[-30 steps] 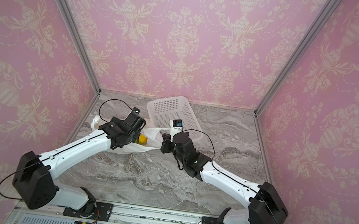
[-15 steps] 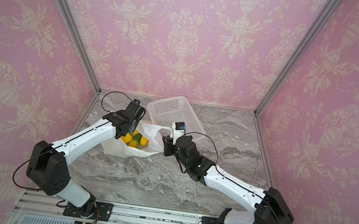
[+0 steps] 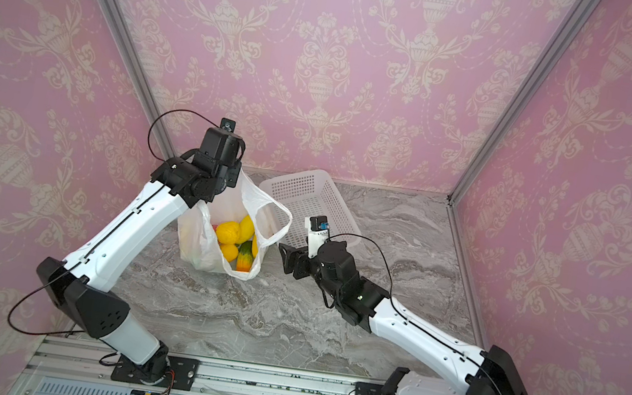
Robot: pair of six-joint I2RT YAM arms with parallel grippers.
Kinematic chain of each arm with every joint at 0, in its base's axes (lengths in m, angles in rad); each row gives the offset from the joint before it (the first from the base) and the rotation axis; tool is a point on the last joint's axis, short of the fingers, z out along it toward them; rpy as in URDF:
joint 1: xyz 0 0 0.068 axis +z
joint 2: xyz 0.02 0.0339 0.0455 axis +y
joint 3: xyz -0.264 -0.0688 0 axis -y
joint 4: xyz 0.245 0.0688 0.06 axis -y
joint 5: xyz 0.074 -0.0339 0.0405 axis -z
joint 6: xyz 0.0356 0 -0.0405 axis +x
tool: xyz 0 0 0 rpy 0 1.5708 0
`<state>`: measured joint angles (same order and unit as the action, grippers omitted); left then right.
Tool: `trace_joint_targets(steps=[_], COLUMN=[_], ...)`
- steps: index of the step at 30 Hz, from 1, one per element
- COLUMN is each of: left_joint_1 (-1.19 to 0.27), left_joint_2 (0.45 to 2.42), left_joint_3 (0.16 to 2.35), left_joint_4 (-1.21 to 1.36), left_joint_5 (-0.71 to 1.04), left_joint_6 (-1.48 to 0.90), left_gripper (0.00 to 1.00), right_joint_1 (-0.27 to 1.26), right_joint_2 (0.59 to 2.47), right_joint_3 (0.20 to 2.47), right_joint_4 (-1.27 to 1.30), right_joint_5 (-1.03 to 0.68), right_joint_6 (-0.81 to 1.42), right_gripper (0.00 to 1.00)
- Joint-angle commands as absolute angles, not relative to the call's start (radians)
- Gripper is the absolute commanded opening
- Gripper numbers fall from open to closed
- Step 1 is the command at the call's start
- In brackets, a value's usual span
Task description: Untie the knot of the plastic bag and take out the fruit
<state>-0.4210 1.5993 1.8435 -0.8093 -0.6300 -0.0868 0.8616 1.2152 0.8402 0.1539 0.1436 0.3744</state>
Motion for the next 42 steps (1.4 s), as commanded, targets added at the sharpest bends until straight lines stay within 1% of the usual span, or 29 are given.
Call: trace_joint_targets(steps=[1,3,5,7,11,14,18,21,25,31,33,36,39,40,42], left_joint_1=[-0.42,-0.426,-0.438,-0.467,-0.571,-0.637,-0.722,-0.729,-0.73,-0.729,-0.728,-0.726,-0.723,-0.722,-0.721], left_joint_2=[1.595,1.584,1.568,1.536,1.432,1.333,1.222,1.162,1.085,1.004,0.981,0.928,0.874,0.859,0.835], left_joint_3=[1.947,1.961,1.925,1.816,1.52,1.334,1.194,1.123,1.038,0.888,0.83,0.79,0.776,0.773,0.761], left_joint_4=[-0.882,-0.885,-0.871,-0.8,-0.661,-0.626,-0.644,-0.65,-0.617,-0.462,-0.387,-0.351,-0.361,-0.365,-0.376], left_joint_5=[-0.672,-0.665,-0.672,-0.693,-0.787,-0.804,-0.799,-0.721,-0.67,-0.579,-0.576,-0.605,-0.582,-0.573,-0.568], left_joint_6=[-0.073,-0.076,-0.078,-0.066,-0.119,-0.217,-0.299,-0.333,-0.342,-0.285,-0.249,-0.232,-0.232,-0.233,-0.239], left_gripper=[0.0,0.0,0.0,0.0,0.0,0.0,0.0,0.0,0.0,0.0,0.0,0.0,0.0,0.0,0.0], right_joint_1=[0.882,0.892,0.9,0.904,0.912,0.921,0.961,1.003,1.049,1.113,1.158,1.223,1.232,1.232,1.23], right_joint_2=[1.227,1.234,1.233,1.232,1.23,1.233,1.211,1.192,1.2,1.192,1.17,1.153,1.211,1.243,1.34], right_joint_3=[0.87,0.879,0.879,0.872,0.851,0.835,0.822,0.82,0.83,0.833,0.829,0.825,0.845,0.857,0.909], right_joint_4=[0.129,0.129,0.133,0.139,0.146,0.155,0.162,0.167,0.148,0.156,0.167,0.182,0.195,0.198,0.179], right_joint_5=[0.096,0.087,0.087,0.087,0.074,0.059,0.062,0.082,0.136,0.174,0.197,0.262,0.313,0.348,0.472], right_joint_6=[0.337,0.327,0.32,0.311,0.287,0.267,0.212,0.18,0.149,0.11,0.069,0.03,0.049,0.05,0.055], right_gripper=[0.82,0.83,0.83,0.84,0.86,0.88,0.91,0.93,0.93,0.94,0.94,0.95,0.96,0.97,0.97])
